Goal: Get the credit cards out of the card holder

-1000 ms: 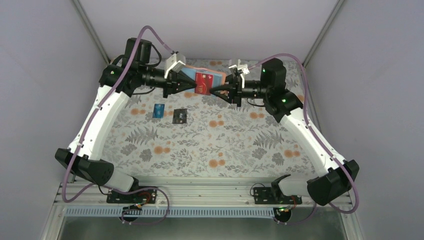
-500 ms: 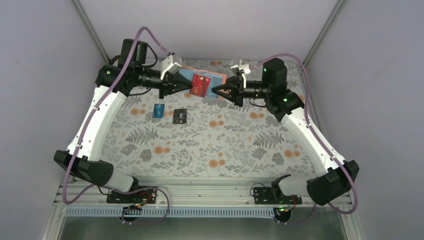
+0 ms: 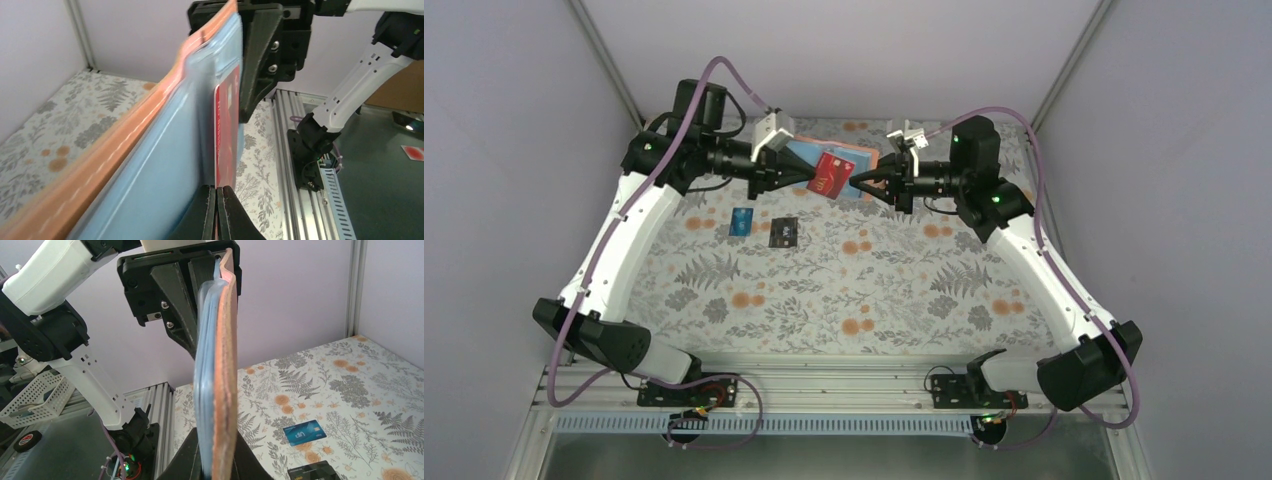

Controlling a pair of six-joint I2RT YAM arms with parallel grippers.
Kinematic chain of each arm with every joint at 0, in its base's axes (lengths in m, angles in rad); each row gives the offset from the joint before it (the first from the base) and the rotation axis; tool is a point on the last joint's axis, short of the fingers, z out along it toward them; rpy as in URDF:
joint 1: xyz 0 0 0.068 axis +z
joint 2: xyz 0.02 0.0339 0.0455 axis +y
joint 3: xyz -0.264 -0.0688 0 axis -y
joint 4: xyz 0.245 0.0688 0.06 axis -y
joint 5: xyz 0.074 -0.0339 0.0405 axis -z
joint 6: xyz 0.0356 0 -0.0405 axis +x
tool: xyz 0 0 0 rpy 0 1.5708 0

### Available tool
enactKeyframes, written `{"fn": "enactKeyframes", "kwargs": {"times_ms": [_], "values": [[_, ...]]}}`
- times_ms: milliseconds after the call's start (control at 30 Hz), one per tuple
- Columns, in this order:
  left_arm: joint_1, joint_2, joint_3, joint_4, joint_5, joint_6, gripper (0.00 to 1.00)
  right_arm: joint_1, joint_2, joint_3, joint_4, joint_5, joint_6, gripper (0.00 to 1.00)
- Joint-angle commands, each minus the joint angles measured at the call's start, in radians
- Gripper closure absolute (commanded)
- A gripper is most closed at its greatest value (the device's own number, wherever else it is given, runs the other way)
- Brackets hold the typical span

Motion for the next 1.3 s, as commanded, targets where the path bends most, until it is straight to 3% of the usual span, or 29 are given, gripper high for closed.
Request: {"fn": "enactKeyframes", "kwargs": {"times_ms": [0,33,133,267,333,433,600,733,900,1133,1267], "values": [[-0.040,0.025,0.040,0.037,-0.006,-0.002,0.98,-0.005,0.003,0.018,0.027,-0.043,0.013,0.96],[-0.041,0.027,0.052,0.032,-0.009,0.008,0.97,-0.005,0.004,0.018,0.023,-0.042,0.013,0.96],[-0.044,0.027,0.049,0.031,-0.044,0.031,0.81,-0.005,-0.003,0.005,0.024,-0.059,0.003,0.96],[-0.052,0.054,0.065,0.024,-0.048,0.031,0.76,-0.006,0.011,0.026,0.005,-0.086,-0.013,0.96],[-0.058,0.060,0.077,0.014,-0.048,0.036,0.78,-0.005,0.016,0.033,-0.001,-0.092,-0.018,0.96],[-0.059,0.054,0.098,-0.010,-0.025,0.049,0.96,-0.006,0.013,0.033,-0.018,-0.087,-0.029,0.96],[-0.053,0.030,0.118,-0.036,0.027,0.051,0.98,-0.005,0.012,0.030,-0.028,-0.071,-0.042,0.94],[-0.046,0.015,0.043,0.115,0.035,-0.140,0.98,-0.004,0.017,0.022,-0.001,-0.122,-0.027,0.79],[-0.047,0.038,0.039,0.177,0.060,-0.244,0.98,0.010,0.013,0.012,0.048,-0.141,0.009,0.72],[-0.056,0.031,0.020,0.174,0.082,-0.247,0.98,0.016,0.009,0.003,0.137,-0.051,0.093,0.95],[-0.055,0.030,0.049,0.108,0.080,-0.158,0.98,0.015,0.002,0.009,0.112,-0.031,0.070,0.96]]}}
